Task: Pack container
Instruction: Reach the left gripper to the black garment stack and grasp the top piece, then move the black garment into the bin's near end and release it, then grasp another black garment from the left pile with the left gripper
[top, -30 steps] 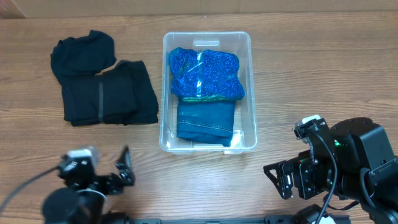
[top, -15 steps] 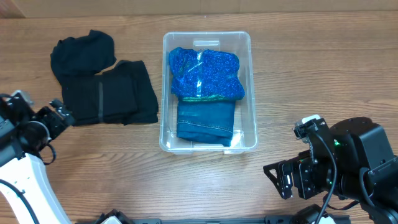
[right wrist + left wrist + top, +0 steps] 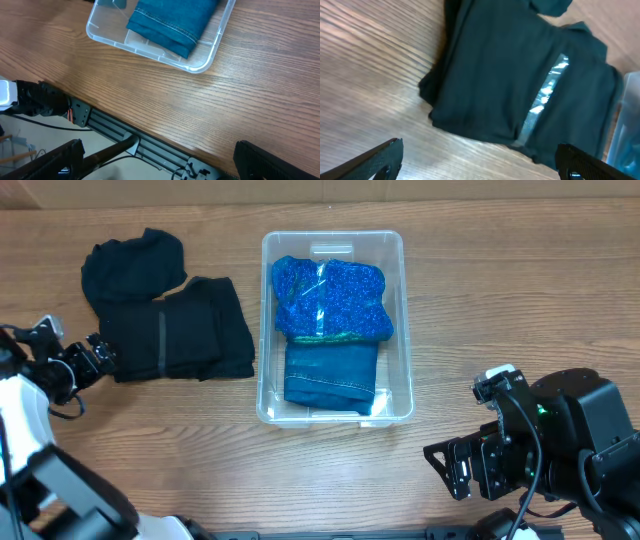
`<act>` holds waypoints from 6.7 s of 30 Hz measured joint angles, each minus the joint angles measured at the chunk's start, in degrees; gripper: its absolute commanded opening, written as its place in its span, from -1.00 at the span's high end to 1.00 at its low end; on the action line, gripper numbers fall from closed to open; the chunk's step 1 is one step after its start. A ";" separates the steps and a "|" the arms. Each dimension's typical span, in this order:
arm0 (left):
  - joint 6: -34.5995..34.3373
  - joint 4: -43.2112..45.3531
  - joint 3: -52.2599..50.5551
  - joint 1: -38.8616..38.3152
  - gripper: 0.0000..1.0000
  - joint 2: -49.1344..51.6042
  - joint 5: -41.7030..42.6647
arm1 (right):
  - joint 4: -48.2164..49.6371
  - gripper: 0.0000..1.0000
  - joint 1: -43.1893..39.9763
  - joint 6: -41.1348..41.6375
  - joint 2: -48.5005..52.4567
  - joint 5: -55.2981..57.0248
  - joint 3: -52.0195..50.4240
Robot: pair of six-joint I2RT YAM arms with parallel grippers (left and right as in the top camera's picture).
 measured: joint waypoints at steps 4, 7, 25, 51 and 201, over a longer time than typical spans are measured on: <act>1.38 3.02 0.00 0.02 -1.00 6.12 0.85 | 0.04 -1.00 0.00 0.02 0.00 0.02 0.00; 2.49 4.33 0.00 1.05 -1.00 10.40 2.29 | 0.04 -1.00 0.00 0.02 0.00 0.00 0.00; 8.55 11.30 1.79 -4.94 0.92 24.44 23.30 | 0.02 -1.00 0.00 0.02 0.00 0.00 0.00; -1.07 -6.54 19.32 -6.03 0.92 -10.23 36.06 | 0.02 -1.00 0.00 0.00 0.00 0.00 0.00; -18.36 27.45 27.50 -14.23 -0.88 36.92 -13.88 | 0.00 -1.00 0.00 0.02 0.00 0.00 -0.02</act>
